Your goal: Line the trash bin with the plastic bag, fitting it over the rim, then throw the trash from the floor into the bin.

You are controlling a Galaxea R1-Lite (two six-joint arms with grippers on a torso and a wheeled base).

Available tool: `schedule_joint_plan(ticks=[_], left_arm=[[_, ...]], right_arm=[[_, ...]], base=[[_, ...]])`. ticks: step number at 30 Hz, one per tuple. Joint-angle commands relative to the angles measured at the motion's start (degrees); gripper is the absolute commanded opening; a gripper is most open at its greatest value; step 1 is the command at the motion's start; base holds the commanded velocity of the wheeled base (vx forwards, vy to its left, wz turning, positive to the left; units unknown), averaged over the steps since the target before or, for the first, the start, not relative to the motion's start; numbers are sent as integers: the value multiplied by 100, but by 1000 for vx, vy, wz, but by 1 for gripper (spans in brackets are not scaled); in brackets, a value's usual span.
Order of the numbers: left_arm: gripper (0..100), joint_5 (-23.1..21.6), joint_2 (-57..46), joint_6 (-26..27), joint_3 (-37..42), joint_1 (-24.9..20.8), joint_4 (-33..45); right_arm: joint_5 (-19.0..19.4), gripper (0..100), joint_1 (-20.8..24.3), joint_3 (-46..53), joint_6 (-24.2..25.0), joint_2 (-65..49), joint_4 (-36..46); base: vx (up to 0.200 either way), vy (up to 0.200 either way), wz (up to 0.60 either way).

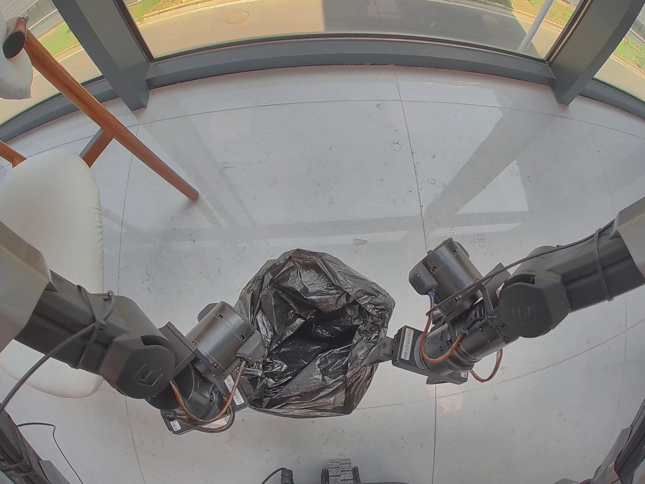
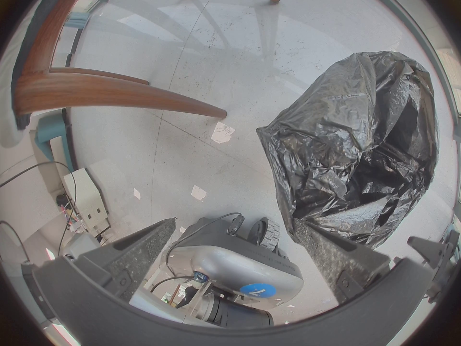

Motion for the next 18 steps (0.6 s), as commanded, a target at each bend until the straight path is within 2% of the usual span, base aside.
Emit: schedule_joint_plan(ticks=[1, 8, 18], left_arm=[[100, 60, -26, 108, 150, 148, -300], [100, 43, 299, 205, 88, 280, -564], [100, 25, 589, 223, 211, 534, -581]], right_arm=[[-18, 100, 1, -377, -37, 458, 5], [-159, 100, -123, -518, -450, 941, -3], [-212, 100, -272, -474, -503, 1012, 5]], base=[[0, 0, 0], [0, 0, 0], [0, 0, 0]])
